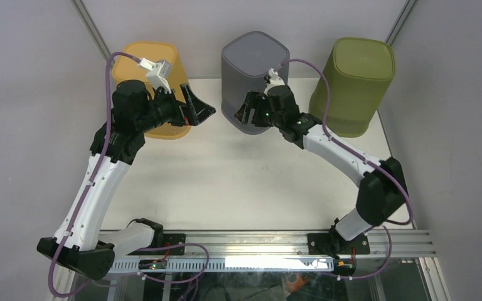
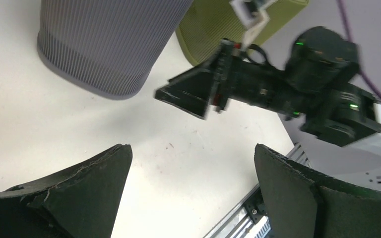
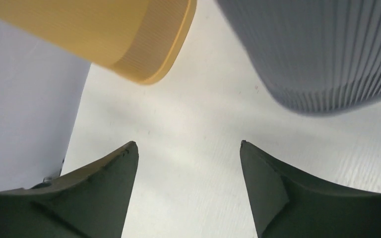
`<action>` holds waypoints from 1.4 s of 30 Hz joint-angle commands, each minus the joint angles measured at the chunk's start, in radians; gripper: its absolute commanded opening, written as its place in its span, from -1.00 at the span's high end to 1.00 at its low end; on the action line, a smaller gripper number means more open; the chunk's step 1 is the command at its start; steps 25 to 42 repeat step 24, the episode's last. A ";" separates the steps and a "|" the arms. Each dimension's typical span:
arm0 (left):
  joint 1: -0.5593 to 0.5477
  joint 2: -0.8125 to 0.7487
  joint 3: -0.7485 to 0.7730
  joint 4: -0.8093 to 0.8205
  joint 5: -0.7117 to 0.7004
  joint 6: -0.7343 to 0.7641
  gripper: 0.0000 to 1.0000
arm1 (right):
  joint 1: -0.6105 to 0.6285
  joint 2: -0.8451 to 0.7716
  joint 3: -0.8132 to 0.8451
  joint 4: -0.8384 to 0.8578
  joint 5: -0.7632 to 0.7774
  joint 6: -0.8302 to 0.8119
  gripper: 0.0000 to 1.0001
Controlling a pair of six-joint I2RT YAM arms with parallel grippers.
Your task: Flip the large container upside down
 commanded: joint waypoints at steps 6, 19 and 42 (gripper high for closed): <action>0.005 -0.010 -0.086 -0.019 -0.077 0.005 -0.98 | 0.027 -0.382 -0.109 -0.214 0.133 -0.088 -0.72; 0.005 0.012 -0.122 0.006 -0.158 0.003 -0.98 | 0.025 -0.563 -0.121 -0.207 0.448 -0.181 -0.76; 0.006 -0.007 -0.142 0.038 -0.196 0.012 -0.98 | 0.026 -0.550 -0.117 -0.204 0.473 -0.190 -0.77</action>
